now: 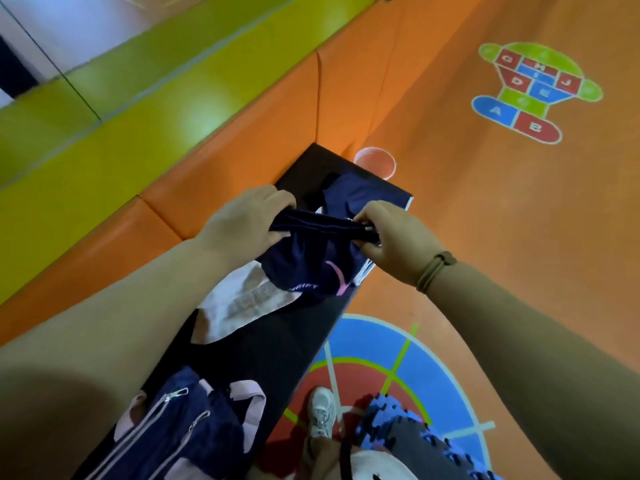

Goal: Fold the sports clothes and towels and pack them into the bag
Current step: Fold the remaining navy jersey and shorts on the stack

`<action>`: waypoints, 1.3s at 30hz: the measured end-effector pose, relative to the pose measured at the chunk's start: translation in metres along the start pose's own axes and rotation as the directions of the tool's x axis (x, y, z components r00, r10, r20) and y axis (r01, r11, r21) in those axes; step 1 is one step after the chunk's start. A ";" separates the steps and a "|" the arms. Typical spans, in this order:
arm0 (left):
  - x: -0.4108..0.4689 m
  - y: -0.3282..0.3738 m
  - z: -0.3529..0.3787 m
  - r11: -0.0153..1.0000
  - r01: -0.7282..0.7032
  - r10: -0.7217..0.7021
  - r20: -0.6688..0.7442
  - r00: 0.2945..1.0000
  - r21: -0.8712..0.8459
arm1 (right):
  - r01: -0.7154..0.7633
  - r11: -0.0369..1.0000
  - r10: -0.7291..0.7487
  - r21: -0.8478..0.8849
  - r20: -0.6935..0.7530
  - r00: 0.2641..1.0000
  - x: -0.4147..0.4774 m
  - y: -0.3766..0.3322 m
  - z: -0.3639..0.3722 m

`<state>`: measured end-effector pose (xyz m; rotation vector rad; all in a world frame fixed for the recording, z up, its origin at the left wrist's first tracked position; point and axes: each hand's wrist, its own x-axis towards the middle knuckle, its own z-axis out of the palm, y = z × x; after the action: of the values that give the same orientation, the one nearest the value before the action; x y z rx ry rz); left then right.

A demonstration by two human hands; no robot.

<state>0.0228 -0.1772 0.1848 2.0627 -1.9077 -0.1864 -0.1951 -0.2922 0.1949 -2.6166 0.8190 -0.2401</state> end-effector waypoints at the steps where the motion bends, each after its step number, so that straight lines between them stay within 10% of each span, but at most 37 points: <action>1: 0.003 -0.003 0.004 1.000 -0.019 0.019 -0.025 1.000 0.023 | 0.041 0.999 -0.042 -0.021 -0.040 0.998 0.002 0.004 0.001; 11: -0.053 -0.039 0.110 0.998 -0.053 0.050 0.140 0.989 0.016 | 0.170 0.985 -0.165 -0.011 0.176 0.971 -0.021 0.031 0.121; 24: -0.169 -0.066 0.200 0.903 0.332 -0.080 0.654 0.752 -0.272 | -0.186 0.972 0.044 0.147 0.659 0.750 -0.094 0.007 0.243; 39: -0.046 -0.117 0.256 0.600 0.615 -0.345 0.529 0.776 -0.512 | -0.637 0.621 0.539 0.457 0.342 0.770 -0.019 0.084 0.277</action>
<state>0.0490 -0.1633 -0.0990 2.0285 -1.0710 -1.2957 -0.1783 -0.2580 -0.0922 -1.6786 1.2770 -0.0407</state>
